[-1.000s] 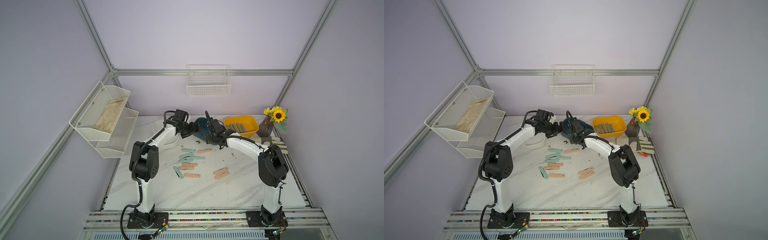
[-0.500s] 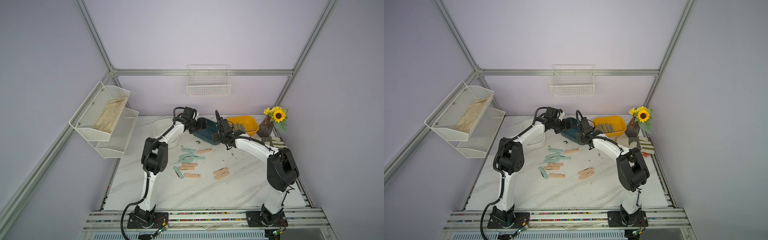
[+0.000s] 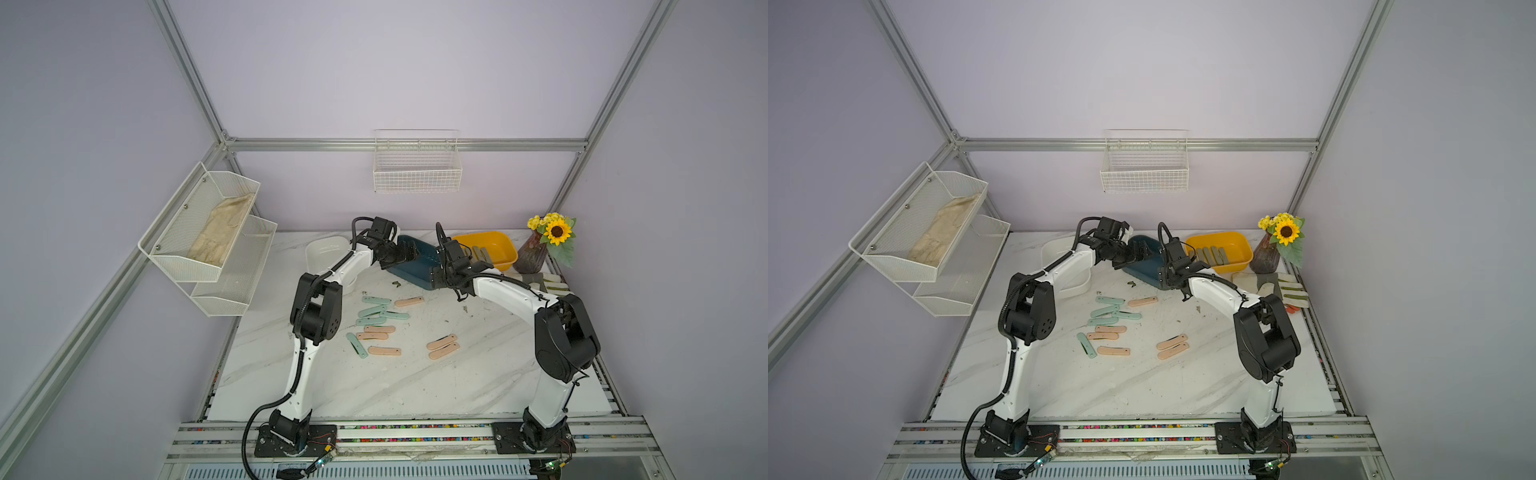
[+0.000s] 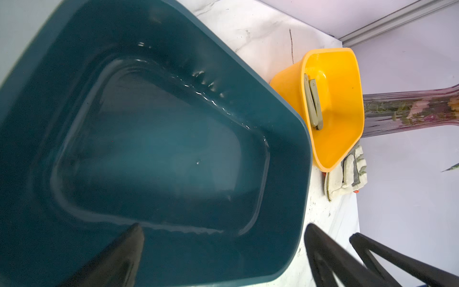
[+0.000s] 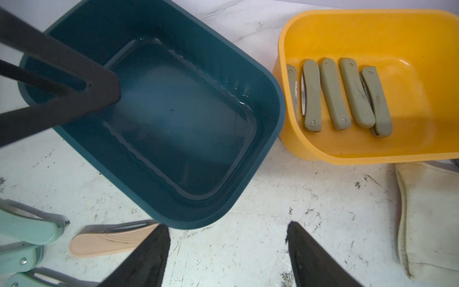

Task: Place the fruit knives into the storage box by color
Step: Adjust the storage box at the center of the board.

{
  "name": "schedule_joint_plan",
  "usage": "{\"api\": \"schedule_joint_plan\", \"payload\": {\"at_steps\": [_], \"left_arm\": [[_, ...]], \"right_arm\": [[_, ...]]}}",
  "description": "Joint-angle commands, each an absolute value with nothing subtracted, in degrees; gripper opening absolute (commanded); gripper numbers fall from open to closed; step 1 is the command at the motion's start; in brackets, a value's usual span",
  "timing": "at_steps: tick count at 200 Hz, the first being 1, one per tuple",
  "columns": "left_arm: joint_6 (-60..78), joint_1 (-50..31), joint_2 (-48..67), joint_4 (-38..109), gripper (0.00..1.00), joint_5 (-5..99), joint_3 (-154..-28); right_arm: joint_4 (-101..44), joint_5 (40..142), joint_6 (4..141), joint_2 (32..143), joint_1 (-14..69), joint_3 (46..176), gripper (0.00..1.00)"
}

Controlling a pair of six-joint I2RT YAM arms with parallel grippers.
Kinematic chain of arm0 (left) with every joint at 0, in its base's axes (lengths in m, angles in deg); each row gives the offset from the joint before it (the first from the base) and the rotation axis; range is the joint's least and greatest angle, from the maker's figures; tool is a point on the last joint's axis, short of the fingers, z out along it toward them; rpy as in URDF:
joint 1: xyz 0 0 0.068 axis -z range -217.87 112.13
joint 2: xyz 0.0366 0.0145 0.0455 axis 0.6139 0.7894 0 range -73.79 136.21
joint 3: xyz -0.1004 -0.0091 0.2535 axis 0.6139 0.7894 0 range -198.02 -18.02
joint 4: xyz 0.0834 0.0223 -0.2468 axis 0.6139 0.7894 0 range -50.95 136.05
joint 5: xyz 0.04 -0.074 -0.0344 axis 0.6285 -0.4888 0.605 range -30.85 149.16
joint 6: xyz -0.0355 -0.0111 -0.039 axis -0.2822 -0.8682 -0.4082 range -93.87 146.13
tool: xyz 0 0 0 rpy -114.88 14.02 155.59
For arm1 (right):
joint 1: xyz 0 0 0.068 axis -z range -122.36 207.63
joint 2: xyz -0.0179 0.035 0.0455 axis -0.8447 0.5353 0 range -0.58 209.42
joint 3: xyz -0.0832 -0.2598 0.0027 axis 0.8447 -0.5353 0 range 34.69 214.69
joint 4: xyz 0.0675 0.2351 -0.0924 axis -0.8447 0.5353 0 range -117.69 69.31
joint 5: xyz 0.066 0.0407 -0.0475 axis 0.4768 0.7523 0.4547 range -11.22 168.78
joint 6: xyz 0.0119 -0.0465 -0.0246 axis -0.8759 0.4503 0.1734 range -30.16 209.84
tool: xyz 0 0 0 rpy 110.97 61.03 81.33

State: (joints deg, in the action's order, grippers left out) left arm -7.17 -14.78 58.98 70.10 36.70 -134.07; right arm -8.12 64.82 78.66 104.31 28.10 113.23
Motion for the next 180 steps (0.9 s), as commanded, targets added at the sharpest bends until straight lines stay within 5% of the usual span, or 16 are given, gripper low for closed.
{"api": "schedule_joint_plan", "payload": {"at_steps": [1, 88, 180], "left_arm": [[-5.4, -14.2, 54.8, 70.0, 1.0, 35.8, -134.5], [-3.6, -11.3, 50.0, 73.8, 1.0, 35.1, -129.7], [-8.4, -12.7, 41.8, 77.6, 1.0, 54.5, -125.7]], "right_arm": [[-9.2, 65.0, 78.2, 103.9, 28.8, 112.6, 0.77], [-9.9, 66.4, 77.6, 104.2, 30.6, 112.7, 0.77], [-9.9, 67.4, 77.4, 103.3, 31.5, 112.4, 0.77]]}}
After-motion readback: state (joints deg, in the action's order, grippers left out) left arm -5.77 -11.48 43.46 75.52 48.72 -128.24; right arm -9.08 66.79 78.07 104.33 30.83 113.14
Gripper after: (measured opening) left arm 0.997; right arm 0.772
